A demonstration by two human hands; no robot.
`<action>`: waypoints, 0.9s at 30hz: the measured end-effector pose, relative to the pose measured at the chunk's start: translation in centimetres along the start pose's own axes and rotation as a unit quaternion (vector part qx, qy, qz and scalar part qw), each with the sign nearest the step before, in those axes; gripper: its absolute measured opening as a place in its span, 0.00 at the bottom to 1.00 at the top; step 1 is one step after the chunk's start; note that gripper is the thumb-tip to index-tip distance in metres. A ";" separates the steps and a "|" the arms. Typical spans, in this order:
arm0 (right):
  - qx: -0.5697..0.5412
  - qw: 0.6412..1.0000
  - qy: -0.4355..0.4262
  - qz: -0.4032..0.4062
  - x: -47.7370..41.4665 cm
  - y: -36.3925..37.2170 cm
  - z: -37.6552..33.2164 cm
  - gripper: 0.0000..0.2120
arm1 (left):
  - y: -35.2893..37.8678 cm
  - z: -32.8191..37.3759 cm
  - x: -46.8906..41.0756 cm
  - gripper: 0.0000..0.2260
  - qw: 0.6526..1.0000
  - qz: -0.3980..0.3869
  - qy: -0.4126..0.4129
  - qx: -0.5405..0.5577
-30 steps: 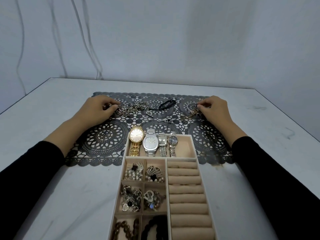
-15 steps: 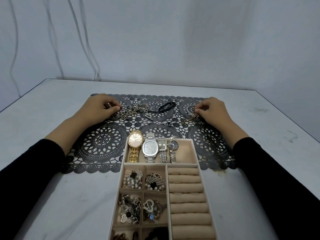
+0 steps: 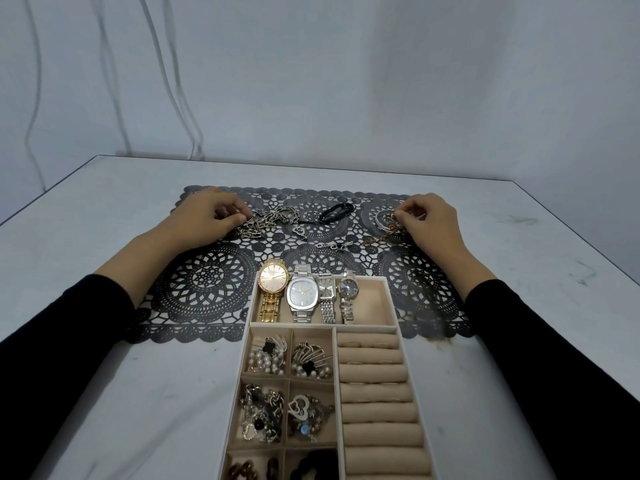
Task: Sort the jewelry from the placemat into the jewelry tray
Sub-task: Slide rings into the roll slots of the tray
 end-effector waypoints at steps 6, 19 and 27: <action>-0.004 1.000 -0.004 0.011 0.1 -0.1 0.1 0.02 | 0.0 0.1 0.2 0.06 1.000 -0.016 -0.008 0.001; -0.018 1.000 -0.009 0.005 0.1 0.0 0.2 0.03 | -0.2 0.9 0.9 0.06 0.999 -0.008 -0.008 0.042; -0.025 1.000 -0.015 0.006 0.2 0.0 0.1 0.03 | -0.1 1.4 1.0 0.05 0.999 0.012 -0.008 0.036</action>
Point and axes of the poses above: each hand's wrist, its own x-axis away from the middle knuckle, its own y-axis out of the palm, z = x × y, the point moved 6 cm from there along -x, towards the middle knuckle, and after that the axes turned 5 degrees about x, right-handed, at the moved point
